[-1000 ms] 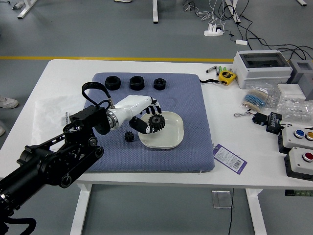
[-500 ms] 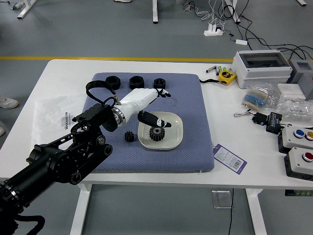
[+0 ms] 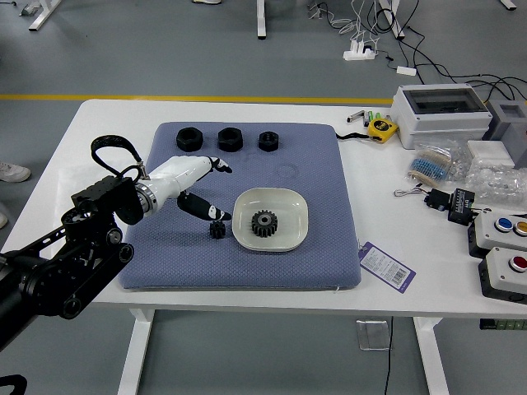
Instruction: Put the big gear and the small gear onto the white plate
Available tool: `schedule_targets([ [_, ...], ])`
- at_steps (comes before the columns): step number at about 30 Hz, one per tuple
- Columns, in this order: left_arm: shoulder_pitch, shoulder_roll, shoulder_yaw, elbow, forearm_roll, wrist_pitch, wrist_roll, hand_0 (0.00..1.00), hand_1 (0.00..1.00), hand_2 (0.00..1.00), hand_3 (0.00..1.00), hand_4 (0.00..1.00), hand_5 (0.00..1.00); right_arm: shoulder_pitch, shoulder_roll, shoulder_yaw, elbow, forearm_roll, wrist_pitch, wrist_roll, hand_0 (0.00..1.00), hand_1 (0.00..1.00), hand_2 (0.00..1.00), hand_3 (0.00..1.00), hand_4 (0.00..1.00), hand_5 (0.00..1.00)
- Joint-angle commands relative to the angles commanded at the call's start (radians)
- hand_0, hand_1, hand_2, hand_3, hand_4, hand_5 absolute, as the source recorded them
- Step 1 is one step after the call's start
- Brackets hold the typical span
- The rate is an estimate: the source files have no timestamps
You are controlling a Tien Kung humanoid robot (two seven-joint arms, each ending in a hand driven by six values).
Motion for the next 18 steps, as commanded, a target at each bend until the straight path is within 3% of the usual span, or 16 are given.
schedule_targets([
  [6, 0.025, 0.020, 0.025, -0.023, -0.017, -0.020, -0.017, 0.739, 0.753, 0.793, 0.792, 0.966, 0.236, -0.002, 0.002, 0.002, -0.001, -0.004, 0.000, -0.002, 0.686, 0.662, 0.743, 0.608, 0.815, 0.730],
  [7, 0.029, 0.020, 0.033, -0.023, -0.017, -0.017, -0.025, 0.739, 0.753, 0.793, 0.792, 0.966, 0.236, -0.003, 0.003, 0.001, -0.001, -0.001, 0.000, -0.002, 0.686, 0.662, 0.743, 0.608, 0.815, 0.730],
  [8, 0.031, 0.020, 0.036, -0.023, -0.017, -0.016, -0.028, 0.731, 0.743, 0.787, 0.800, 0.932, 0.170, -0.004, 0.003, 0.001, -0.001, 0.000, 0.000, -0.002, 0.687, 0.662, 0.743, 0.606, 0.815, 0.730],
  [18, 0.031, 0.005, 0.070, 0.023, -0.006, 0.009, -0.049, 0.699, 0.689, 0.743, 0.752, 0.902, 0.142, -0.003, 0.005, 0.003, -0.001, -0.004, -0.002, -0.006, 0.688, 0.662, 0.743, 0.606, 0.815, 0.731],
])
